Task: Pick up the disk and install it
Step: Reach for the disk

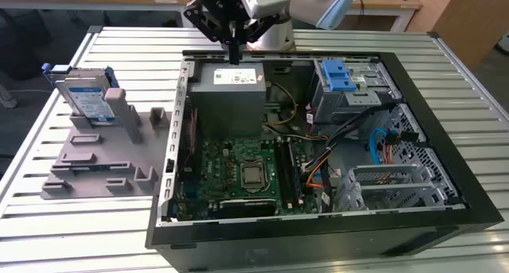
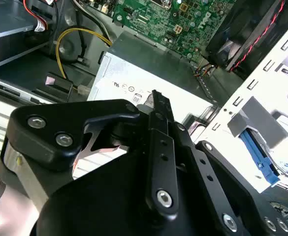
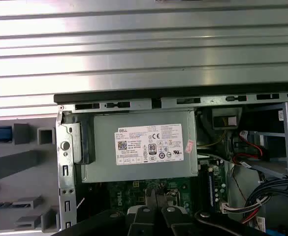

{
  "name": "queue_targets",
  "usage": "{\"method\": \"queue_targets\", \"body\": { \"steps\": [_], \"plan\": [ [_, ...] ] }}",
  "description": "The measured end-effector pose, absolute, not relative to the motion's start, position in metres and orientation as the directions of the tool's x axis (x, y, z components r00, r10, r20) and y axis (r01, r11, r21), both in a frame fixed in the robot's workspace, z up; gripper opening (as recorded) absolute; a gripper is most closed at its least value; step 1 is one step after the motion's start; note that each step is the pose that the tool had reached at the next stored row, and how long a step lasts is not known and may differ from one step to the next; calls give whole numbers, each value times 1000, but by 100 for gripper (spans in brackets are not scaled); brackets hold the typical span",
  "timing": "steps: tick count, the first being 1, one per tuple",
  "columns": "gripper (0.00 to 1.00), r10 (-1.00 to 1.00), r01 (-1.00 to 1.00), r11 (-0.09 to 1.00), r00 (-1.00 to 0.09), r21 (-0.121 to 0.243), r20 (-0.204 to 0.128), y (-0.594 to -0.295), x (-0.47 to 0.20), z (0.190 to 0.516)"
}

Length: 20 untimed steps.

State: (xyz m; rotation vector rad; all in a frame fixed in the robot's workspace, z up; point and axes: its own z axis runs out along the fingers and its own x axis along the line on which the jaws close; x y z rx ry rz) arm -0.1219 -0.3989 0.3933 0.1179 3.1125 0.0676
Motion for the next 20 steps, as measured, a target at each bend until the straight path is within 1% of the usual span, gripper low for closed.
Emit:
{"method": "queue_targets", "body": {
  "steps": [20],
  "plan": [
    [11,76,75,996,-997,44,-25,-399,-131,393]
  ]
}}
